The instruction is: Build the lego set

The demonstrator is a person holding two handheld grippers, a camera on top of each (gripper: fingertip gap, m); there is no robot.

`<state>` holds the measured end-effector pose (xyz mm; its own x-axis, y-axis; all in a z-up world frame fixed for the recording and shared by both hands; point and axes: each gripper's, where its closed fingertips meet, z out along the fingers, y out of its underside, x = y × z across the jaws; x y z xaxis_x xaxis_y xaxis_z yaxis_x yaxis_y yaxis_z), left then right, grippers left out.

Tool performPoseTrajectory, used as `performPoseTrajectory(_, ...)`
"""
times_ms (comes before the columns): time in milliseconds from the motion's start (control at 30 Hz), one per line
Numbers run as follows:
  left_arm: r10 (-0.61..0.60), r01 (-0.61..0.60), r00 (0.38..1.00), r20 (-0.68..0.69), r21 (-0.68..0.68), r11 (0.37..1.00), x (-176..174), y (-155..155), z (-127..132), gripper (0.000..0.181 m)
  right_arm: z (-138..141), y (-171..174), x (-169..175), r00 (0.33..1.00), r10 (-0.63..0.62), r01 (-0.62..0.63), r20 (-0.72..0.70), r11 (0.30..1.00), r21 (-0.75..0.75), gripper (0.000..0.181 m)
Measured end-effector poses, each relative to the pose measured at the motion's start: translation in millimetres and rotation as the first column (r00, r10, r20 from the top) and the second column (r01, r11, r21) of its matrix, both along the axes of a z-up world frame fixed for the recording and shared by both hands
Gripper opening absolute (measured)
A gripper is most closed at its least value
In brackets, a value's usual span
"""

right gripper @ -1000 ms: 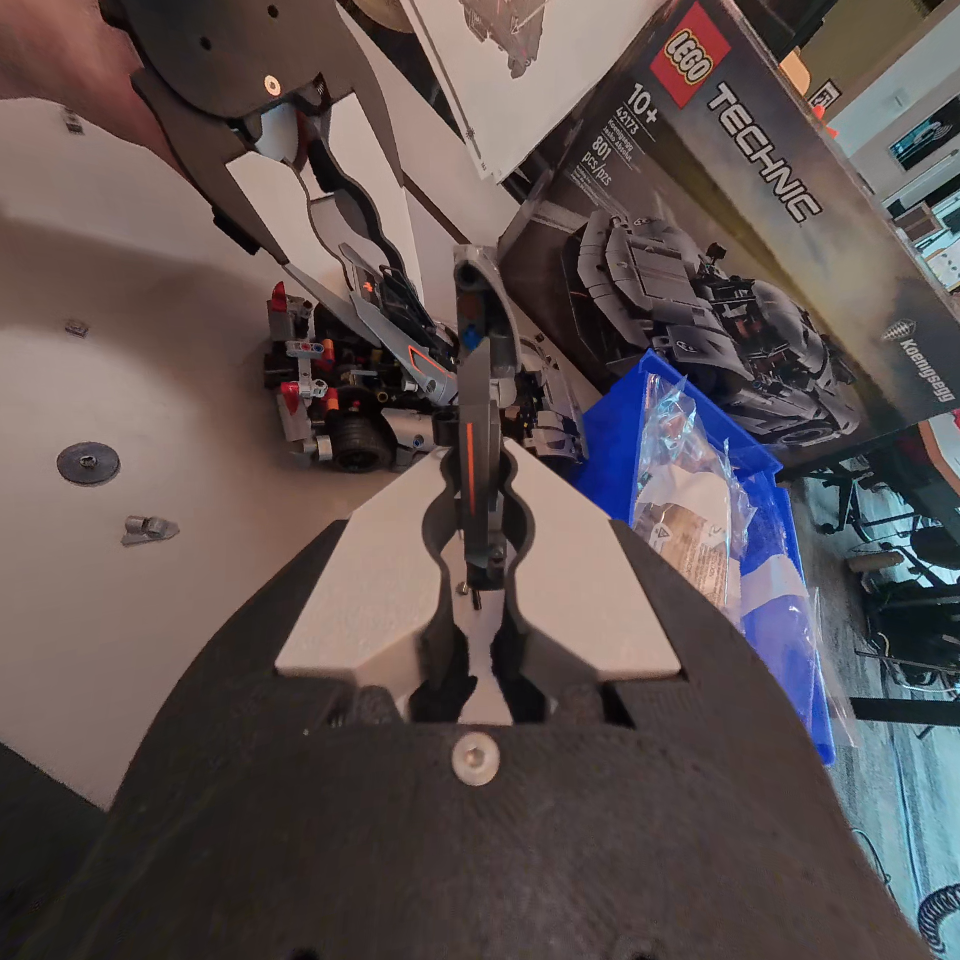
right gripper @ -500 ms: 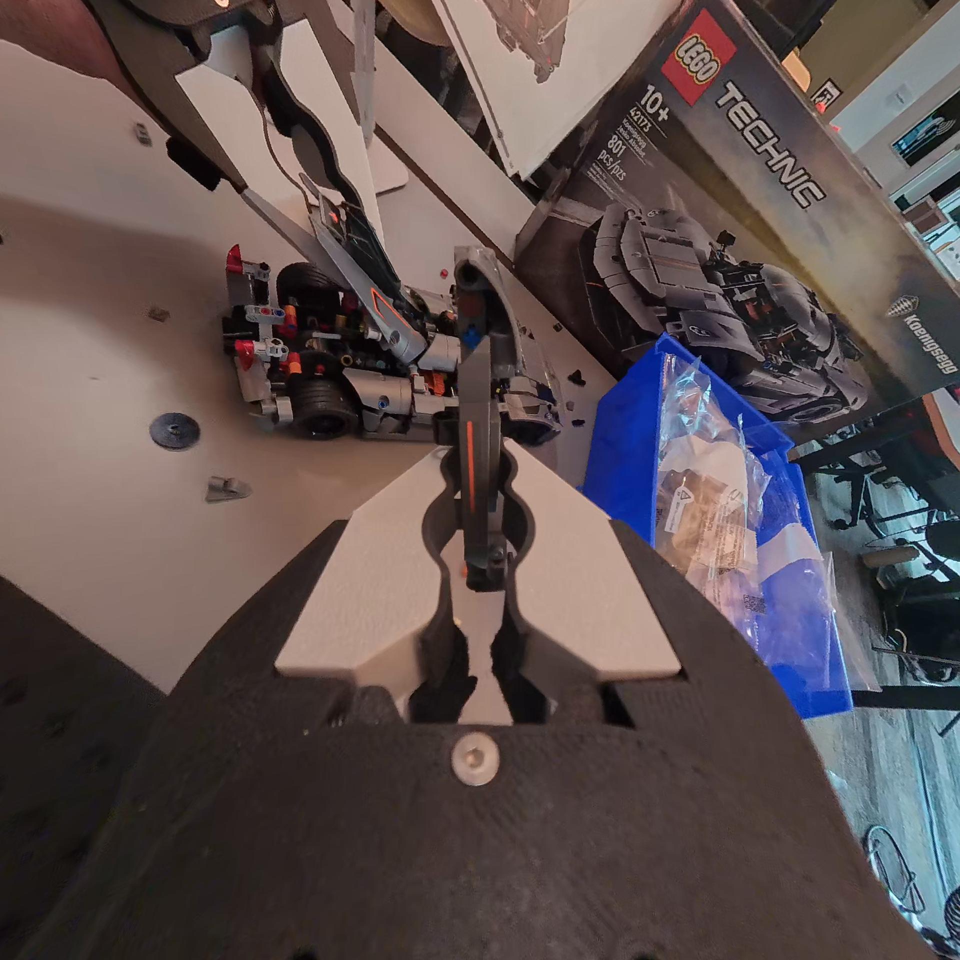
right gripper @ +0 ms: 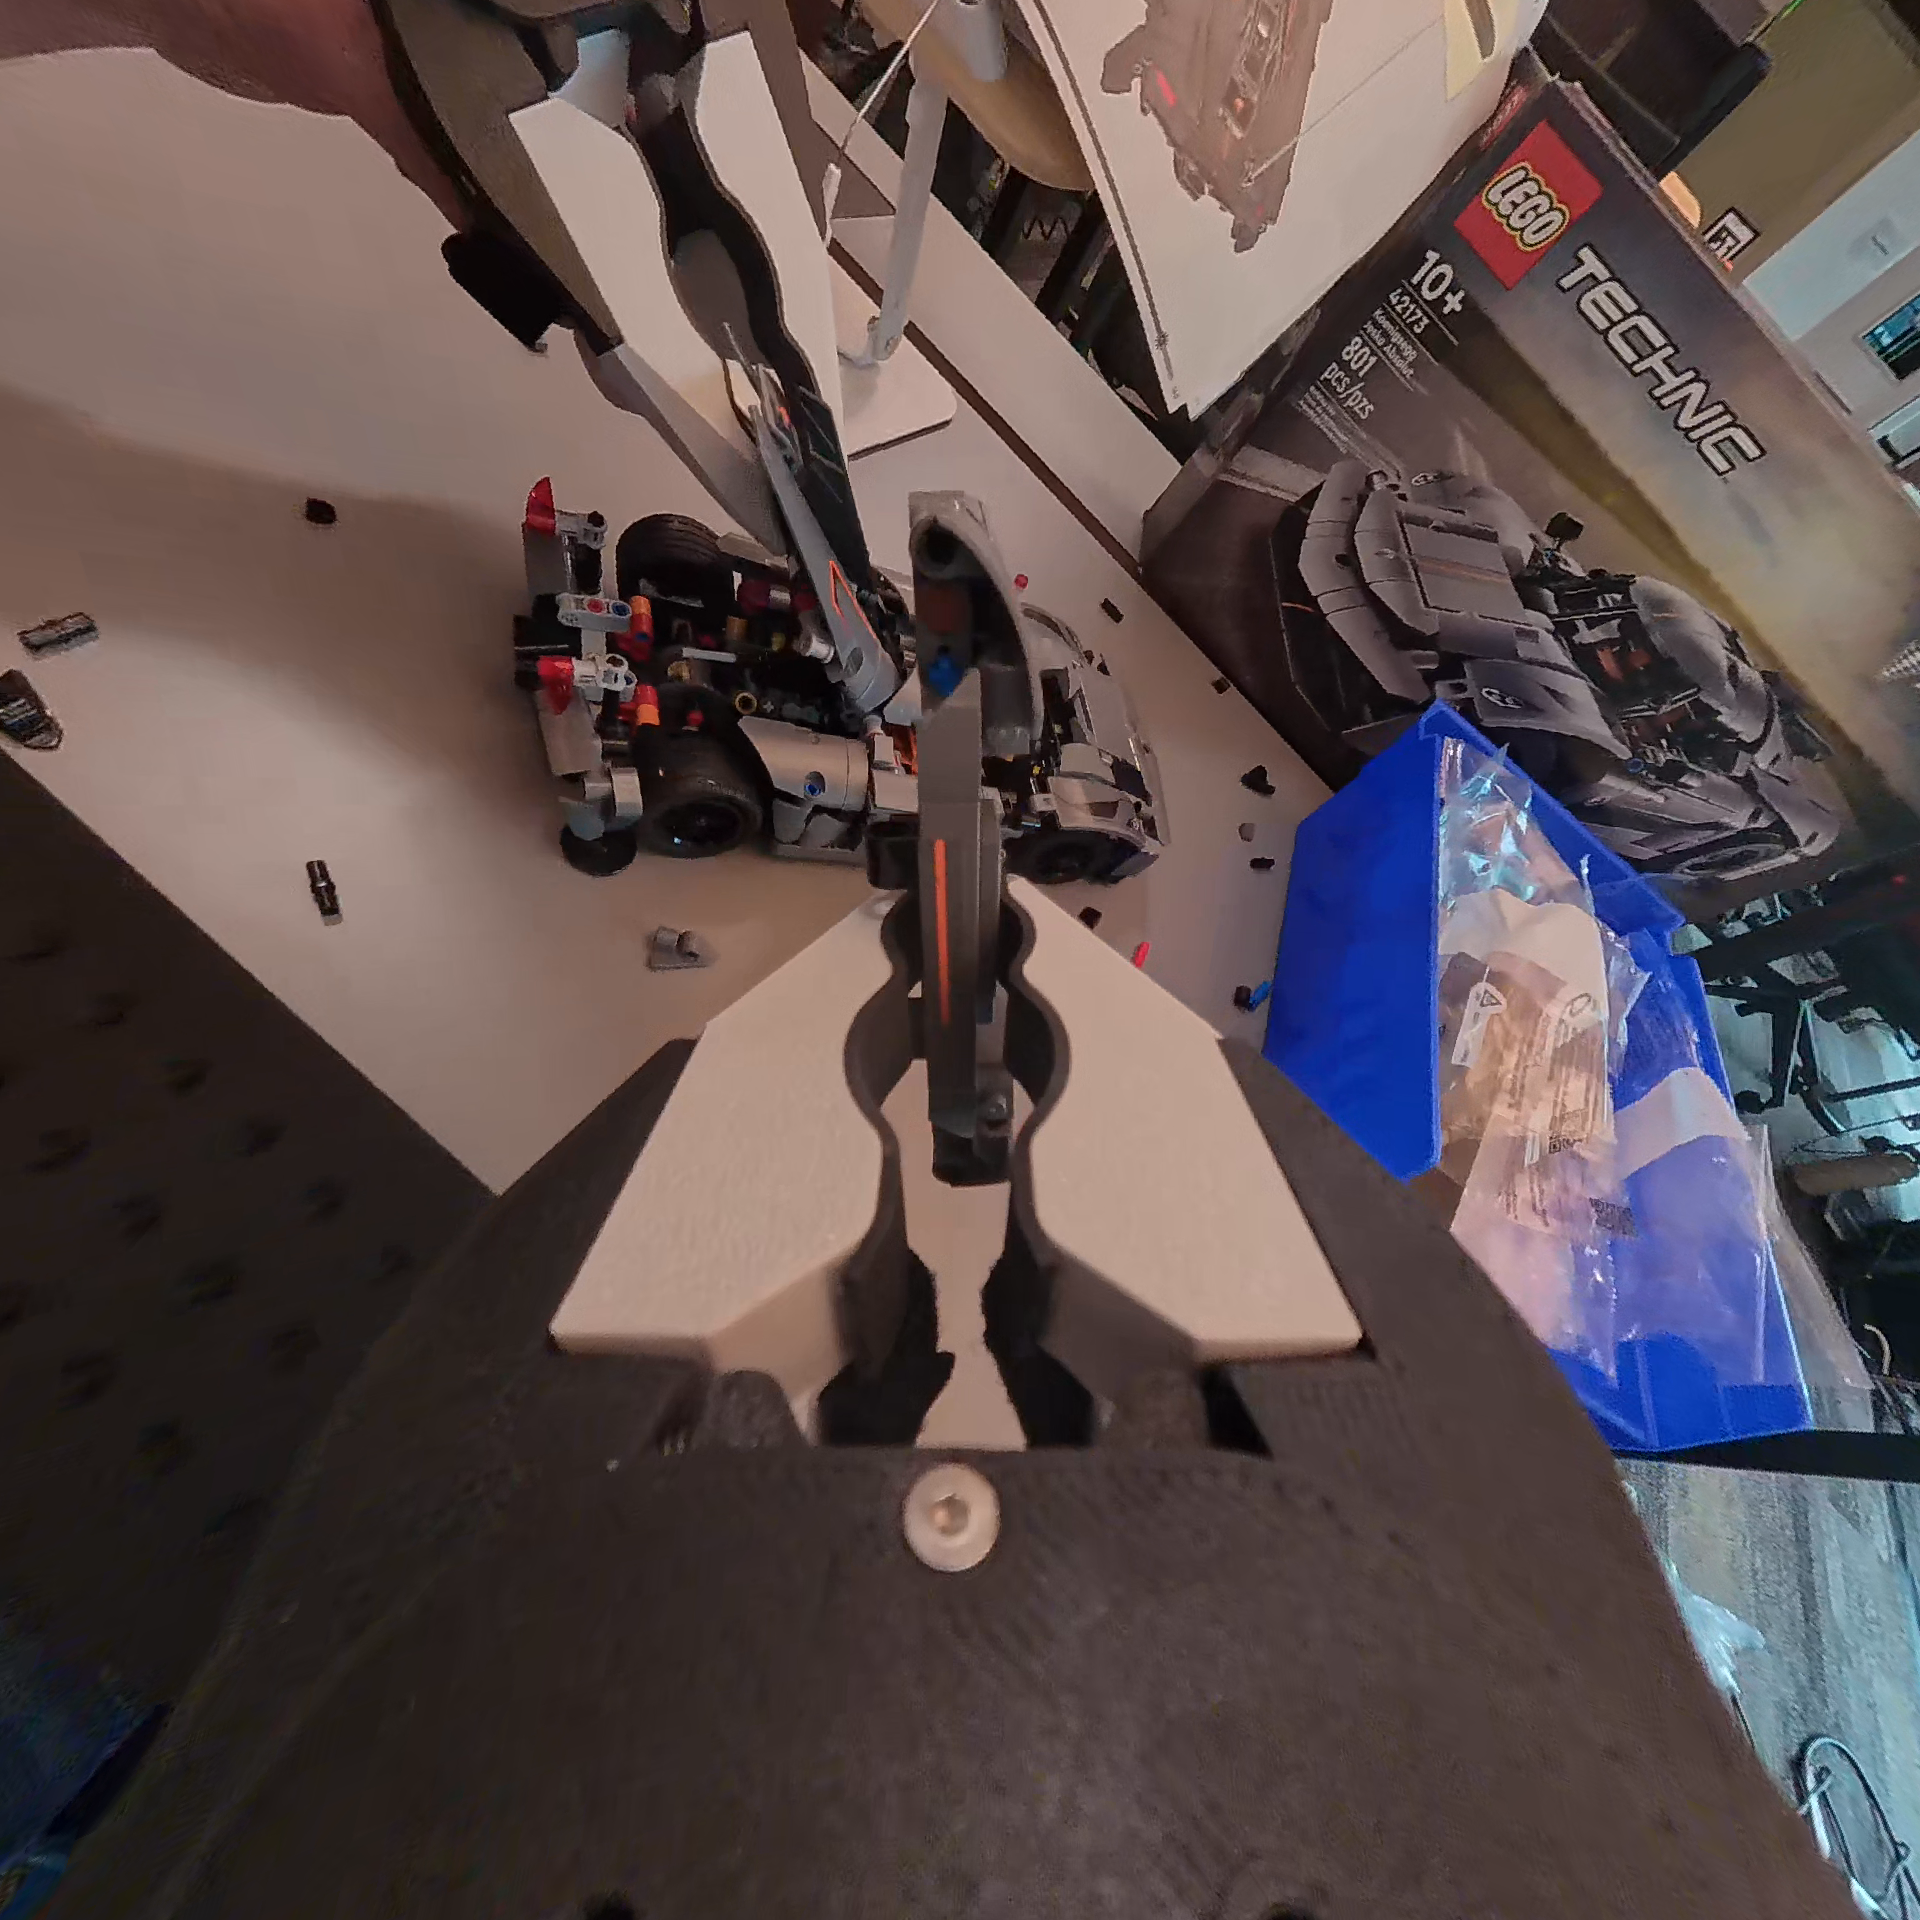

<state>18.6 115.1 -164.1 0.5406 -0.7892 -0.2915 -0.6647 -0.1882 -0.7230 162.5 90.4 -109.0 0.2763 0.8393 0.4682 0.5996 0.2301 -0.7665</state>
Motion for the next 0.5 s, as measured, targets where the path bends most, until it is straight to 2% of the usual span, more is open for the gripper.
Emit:
performPoseTrajectory(233,0.071,-0.071,0.997,0.007,-0.032,0.997,4.3,2.1,2.7,0.019,-1.8,-6.9,7.0,1.0,-0.001,0.001,-0.001,1.0,-0.001,0.009)
performPoseTrajectory(500,0.089,-0.078,0.995,0.049,-0.202,0.976,7.0,13.3,2.5,0.023,1.1,-14.0,-8.2,0.998,0.032,-0.034,0.047,0.999,0.03,0.009)
